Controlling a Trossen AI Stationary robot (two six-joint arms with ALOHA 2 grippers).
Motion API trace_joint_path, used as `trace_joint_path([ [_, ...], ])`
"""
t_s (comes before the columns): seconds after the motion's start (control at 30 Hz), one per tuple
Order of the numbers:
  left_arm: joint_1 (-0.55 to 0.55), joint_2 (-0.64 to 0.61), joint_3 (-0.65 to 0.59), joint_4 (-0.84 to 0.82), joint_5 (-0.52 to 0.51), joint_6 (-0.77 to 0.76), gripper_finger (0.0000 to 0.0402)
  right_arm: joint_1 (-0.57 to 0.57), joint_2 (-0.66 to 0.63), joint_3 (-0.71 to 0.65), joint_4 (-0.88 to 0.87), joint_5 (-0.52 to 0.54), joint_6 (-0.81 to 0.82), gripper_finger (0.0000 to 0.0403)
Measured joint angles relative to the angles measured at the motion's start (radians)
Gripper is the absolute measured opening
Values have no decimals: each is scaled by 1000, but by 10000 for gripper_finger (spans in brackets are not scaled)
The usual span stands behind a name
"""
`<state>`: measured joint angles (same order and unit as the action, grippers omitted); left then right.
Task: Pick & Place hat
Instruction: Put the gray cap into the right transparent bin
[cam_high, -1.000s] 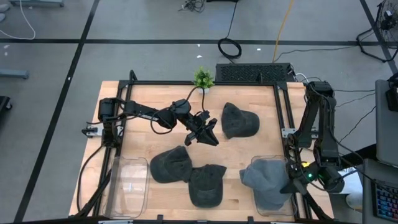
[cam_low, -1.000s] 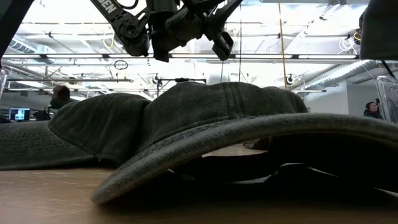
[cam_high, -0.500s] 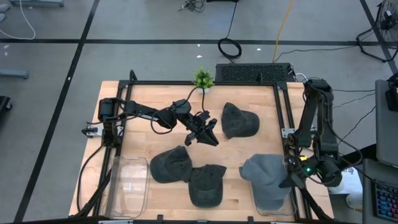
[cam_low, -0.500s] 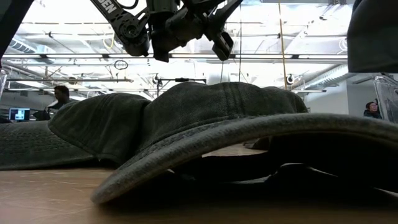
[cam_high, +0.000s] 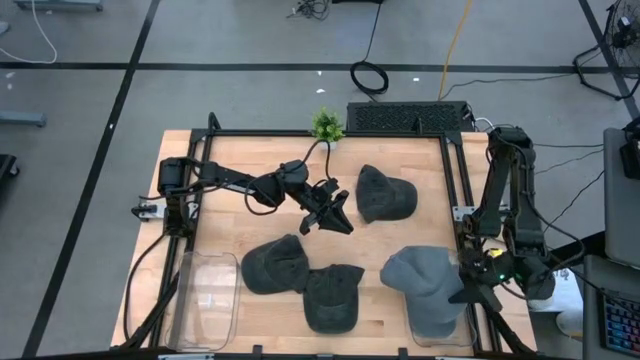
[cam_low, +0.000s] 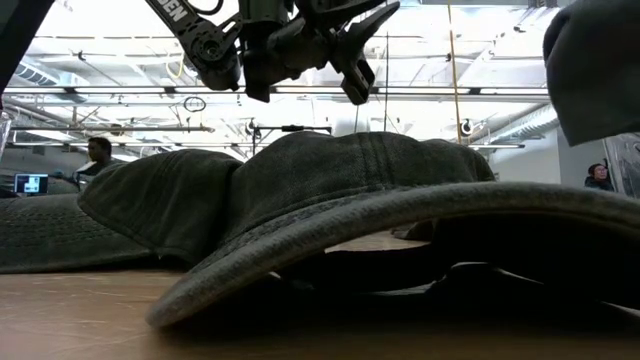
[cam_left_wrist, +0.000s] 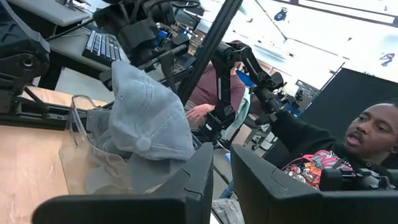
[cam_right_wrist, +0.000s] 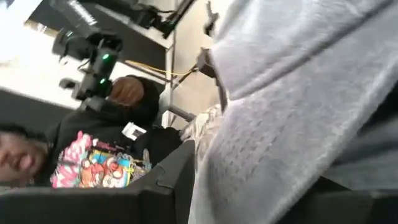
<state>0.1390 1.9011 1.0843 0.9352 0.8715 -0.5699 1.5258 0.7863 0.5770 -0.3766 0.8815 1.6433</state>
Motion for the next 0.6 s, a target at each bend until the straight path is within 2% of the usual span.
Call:
trace_joint_path([
  [0.13,0,0,0,0,0,5,62,0,0,0,35,21,-108,130],
  [0.27,-2,0,0,0,0,8,62,0,0,0,34,96,-126,141],
  [0.47,-4,0,0,0,-1,8,62,-13,0,-4,37,166,-114,208],
  [0.6,-3,0,0,0,-1,8,62,-33,0,-26,35,165,-66,257],
])
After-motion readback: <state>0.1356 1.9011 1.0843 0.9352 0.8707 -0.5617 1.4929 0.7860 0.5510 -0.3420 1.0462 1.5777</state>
